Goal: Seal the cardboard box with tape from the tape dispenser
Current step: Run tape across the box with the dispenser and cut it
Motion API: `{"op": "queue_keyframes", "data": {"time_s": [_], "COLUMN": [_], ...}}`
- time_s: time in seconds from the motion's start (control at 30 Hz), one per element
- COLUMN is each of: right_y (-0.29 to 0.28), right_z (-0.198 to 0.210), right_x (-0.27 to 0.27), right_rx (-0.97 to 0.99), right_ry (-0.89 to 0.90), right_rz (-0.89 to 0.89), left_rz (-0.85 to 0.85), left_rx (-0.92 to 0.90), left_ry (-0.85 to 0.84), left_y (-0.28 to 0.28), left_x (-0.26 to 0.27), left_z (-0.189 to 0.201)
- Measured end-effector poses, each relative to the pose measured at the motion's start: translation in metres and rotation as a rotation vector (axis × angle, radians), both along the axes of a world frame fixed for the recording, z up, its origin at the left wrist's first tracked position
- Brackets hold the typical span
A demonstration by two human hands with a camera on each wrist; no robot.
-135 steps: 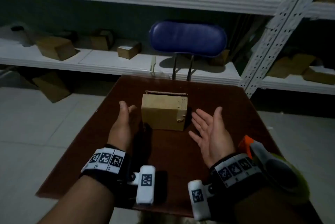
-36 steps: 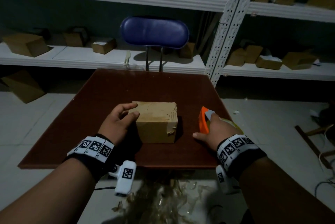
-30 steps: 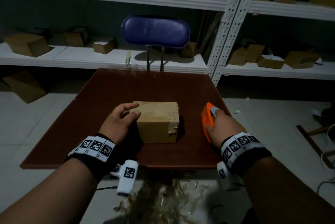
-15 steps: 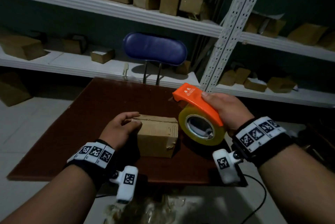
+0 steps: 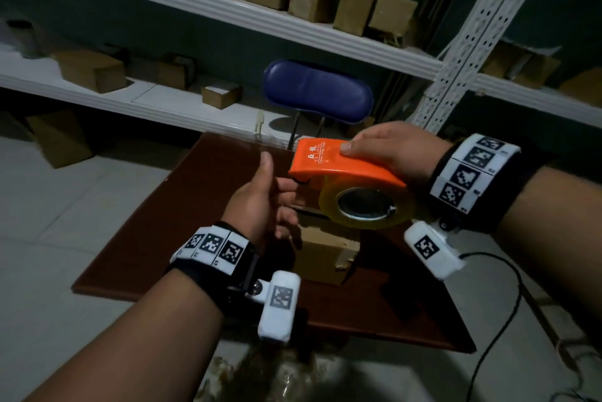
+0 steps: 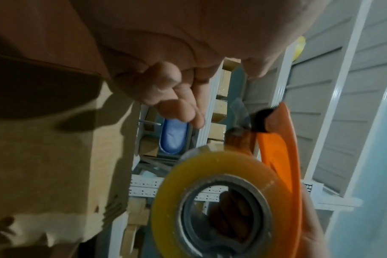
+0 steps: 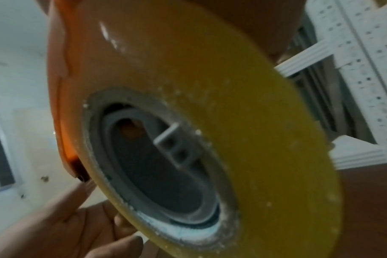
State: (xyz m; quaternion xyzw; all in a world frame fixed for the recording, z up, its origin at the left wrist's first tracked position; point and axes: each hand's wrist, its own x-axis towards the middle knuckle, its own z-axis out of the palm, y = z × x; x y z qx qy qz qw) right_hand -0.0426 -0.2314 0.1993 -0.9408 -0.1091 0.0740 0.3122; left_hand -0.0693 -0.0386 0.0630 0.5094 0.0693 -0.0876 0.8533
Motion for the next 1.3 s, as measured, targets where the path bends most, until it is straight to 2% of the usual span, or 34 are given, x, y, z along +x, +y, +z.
{"op": "queue_keyframes", "data": {"time_s": [0.13,0.23,0.33,0.47,0.57,1.3], "right_y": [0.017,0.022,0.023,0.024,0.024,0.024], "right_z": [0.0,-0.002,-0.002,-0.002,0.0,-0.001], "right_x": [0.003,0.005,0.006,0.005,0.005,0.004], "right_rx": [-0.071,-0.078,-0.114,-0.193,-0.212,-0.251], "right_ry": [0.016,0.02,0.018,0.069,0.083,0.124], "right_rz": [0.044,0.054,0.072,0.08,0.075,0.06], "left_rz": [0.139,0.161,0.218,0.32,0.354,0.351], "left_rx": [0.05,0.093,0.279,0.621,0.752,0.808], "left_ry": [-0.122,-0.2,-0.224,-0.299,-0.311,-0.245], "left_y": [0.006,0.009,0.01,0.015,0.016,0.014], "left_x": [-0.008,-0.008,-0.006,-0.008,-0.01,-0.014], "left_z": [0.009,0.007,0.002,-0.001,0.001,-0.002]}}
